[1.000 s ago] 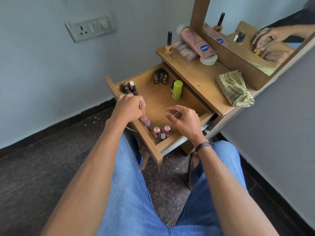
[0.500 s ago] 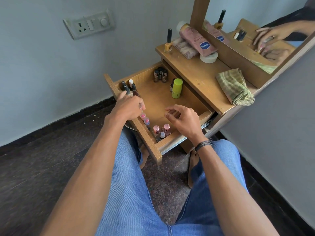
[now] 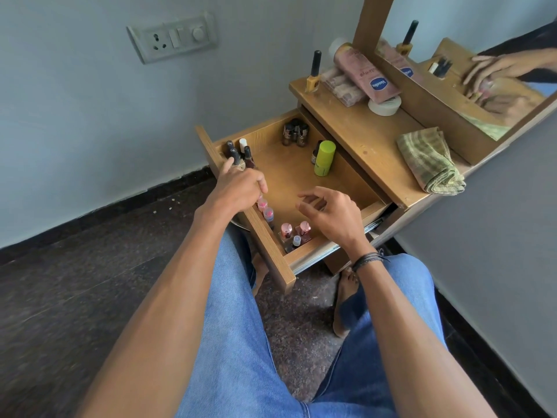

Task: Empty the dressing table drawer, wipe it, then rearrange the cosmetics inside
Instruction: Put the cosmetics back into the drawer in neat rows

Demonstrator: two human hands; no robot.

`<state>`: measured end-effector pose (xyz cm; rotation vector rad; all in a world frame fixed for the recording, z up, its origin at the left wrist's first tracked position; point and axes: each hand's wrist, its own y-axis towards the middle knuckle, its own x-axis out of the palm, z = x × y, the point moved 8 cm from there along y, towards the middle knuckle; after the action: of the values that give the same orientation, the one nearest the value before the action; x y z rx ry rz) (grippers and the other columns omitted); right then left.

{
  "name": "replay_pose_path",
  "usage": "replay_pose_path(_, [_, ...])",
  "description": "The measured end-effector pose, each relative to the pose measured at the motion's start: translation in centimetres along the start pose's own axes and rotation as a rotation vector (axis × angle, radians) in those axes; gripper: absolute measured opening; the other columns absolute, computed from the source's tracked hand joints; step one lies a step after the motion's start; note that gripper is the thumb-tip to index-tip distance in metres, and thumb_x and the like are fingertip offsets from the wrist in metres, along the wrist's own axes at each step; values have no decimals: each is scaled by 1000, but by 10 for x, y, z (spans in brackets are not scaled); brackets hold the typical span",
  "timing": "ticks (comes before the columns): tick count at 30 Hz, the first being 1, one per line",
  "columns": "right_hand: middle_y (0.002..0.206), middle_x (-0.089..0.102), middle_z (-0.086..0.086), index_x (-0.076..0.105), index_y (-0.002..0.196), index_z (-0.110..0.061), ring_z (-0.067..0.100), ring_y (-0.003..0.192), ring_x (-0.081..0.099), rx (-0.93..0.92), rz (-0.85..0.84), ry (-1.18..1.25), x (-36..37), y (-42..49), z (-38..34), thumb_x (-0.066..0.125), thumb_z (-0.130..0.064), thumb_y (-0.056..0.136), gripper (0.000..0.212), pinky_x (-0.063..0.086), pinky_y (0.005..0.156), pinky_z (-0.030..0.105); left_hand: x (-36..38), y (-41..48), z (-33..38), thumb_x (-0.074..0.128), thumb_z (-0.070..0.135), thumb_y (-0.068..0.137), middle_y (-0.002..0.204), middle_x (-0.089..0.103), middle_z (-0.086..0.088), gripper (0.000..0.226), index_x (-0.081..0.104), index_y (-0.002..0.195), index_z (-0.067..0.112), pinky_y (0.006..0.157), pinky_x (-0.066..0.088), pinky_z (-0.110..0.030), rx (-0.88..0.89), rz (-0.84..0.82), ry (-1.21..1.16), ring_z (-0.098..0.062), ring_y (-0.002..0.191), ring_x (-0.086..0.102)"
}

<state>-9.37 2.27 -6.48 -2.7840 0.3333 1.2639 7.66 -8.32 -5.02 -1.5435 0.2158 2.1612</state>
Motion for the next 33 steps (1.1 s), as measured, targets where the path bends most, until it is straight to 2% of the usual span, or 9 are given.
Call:
replay_pose_path(2, [94, 70, -23, 72, 110, -38, -1, 84, 66, 22, -57, 34, 6, 6, 0, 69, -48, 90, 23, 57, 77, 35, -2, -1, 2, 49, 2, 97, 115, 73, -5, 35, 74, 96, 27, 123, -6, -33, 16, 46, 21, -20, 135, 46])
replay_pose_path(6, [95, 74, -17, 75, 114, -30, -3, 82, 68, 4, -197, 149, 22, 19, -5, 77, -26, 88, 26, 58, 83, 36, -2, -2, 5, 51, 1, 94, 110, 74, -4, 37, 75, 89, 29, 124, -5, -36, 21, 75, 39, -22, 132, 49])
replay_pose_path(11, [103, 75, -2, 78, 115, -15, 9, 91, 69, 2, -384, 252, 44, 33, -16, 75, -9, 90, 26, 57, 78, 22, -1, -3, 4, 54, 4, 94, 106, 75, -1, 34, 75, 87, 29, 123, -5, -37, 36, 78, 34, -21, 132, 48])
replay_pose_path(15, [96, 75, 1, 77, 113, -5, 3, 75, 68, 86, -530, 418, 54, 32, -19, 75, -2, 89, 25, 54, 67, 16, -1, -4, 3, 56, 5, 93, 104, 75, 0, 31, 76, 88, 28, 124, -5, -37, 40, 81, 22, -21, 133, 47])
replay_pose_path(18, [98, 76, 3, 75, 115, -3, 5, 76, 70, 113, -608, 480, 58, 32, -20, 75, 4, 86, 29, 56, 68, 18, -1, -3, 3, 58, 9, 94, 107, 74, -2, 26, 77, 92, 27, 123, -4, -38, 41, 83, 30, -22, 134, 47])
replay_pose_path(22, [102, 75, 7, 75, 111, -7, 5, 73, 69, 120, -640, 465, 61, 32, -20, 78, 8, 80, 35, 54, 66, 17, 1, -2, 2, 61, 14, 95, 102, 74, -2, 19, 76, 94, 26, 124, -2, -38, 50, 101, 60, -22, 131, 50])
replay_pose_path(26, [93, 74, -1, 73, 104, -13, 3, 71, 69, 120, -645, 440, 66, 33, -21, 79, 11, 77, 37, 54, 64, 17, 1, -3, 2, 58, 13, 97, 100, 73, -3, 21, 76, 95, 24, 123, -2, -38, 62, 137, 81, -23, 126, 52])
replay_pose_path(31, [94, 75, 0, 74, 99, -18, 7, 75, 67, 58, -603, 341, 70, 40, -22, 83, 3, 76, 33, 56, 69, 22, -1, -3, 2, 57, 12, 97, 100, 73, -5, 22, 77, 95, 22, 123, -2, -37, 64, 150, 89, -24, 125, 53])
replay_pose_path(33, [96, 75, 2, 74, 98, -18, 3, 76, 66, 34, -584, 310, 69, 41, -23, 84, 1, 75, 31, 54, 71, 19, -1, -4, 3, 56, 12, 97, 99, 73, -4, 23, 76, 95, 21, 123, -2, -37, 62, 149, 87, -24, 124, 53])
